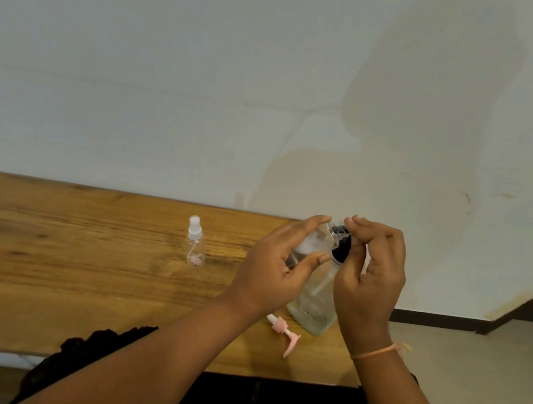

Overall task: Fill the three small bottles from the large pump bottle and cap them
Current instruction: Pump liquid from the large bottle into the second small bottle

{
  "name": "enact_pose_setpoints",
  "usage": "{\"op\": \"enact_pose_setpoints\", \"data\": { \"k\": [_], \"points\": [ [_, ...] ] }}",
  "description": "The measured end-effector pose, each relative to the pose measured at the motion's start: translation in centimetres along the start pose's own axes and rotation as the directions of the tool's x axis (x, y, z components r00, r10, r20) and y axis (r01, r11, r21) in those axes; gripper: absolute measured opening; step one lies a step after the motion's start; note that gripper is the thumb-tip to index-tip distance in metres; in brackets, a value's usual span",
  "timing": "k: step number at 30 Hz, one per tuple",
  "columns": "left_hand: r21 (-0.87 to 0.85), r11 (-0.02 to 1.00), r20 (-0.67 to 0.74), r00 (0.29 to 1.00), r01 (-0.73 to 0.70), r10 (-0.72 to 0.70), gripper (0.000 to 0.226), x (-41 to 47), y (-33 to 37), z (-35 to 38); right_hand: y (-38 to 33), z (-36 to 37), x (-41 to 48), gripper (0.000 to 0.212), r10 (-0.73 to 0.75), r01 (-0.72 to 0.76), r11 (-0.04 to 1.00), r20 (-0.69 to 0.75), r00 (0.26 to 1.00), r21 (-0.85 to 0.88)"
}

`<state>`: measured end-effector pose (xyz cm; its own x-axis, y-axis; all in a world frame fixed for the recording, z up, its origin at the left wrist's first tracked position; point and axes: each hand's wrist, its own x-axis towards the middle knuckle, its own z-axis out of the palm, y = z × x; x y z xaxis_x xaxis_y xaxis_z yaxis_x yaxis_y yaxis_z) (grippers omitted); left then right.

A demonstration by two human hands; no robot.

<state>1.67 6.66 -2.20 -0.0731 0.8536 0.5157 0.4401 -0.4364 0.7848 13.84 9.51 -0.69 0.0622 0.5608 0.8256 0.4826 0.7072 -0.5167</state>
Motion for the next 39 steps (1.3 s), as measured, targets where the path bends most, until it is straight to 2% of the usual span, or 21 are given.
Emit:
{"op": "enact_pose_setpoints", "data": {
  "k": [11, 21, 30, 39],
  "points": [
    [0.038, 0.999, 0.021, 1.000, 0.023, -0.024, 0.049, -0.5, -0.3, 0.4, 1.3, 0.1, -0.6, 0.032, -0.018, 0.019, 1.000, 0.051, 0.999, -0.020],
    [0.002, 1.000, -0.013, 1.000, 0.013, -0.013, 0.049, 0.1, -0.1, 0.3, 0.7, 0.1, 0.1, 0.029, -0.023, 0.023, 0.999, 0.013, 1.000, -0.030],
    [-0.014, 0.997, 0.041, 0.997, 0.070, -0.069, 0.053, -0.1, -0.7, 0.9, 1.4, 0.0, -0.2, 0.033, -0.012, 0.014, 0.999, 0.044, 0.999, -0.036],
    [-0.031, 0.999, 0.007, 0.999, 0.031, -0.031, 0.049, 0.1, -0.3, 0.4, 0.6, 0.3, -0.1, 0.027, -0.020, 0.020, 0.999, 0.011, 1.000, -0.039]
  ]
}}
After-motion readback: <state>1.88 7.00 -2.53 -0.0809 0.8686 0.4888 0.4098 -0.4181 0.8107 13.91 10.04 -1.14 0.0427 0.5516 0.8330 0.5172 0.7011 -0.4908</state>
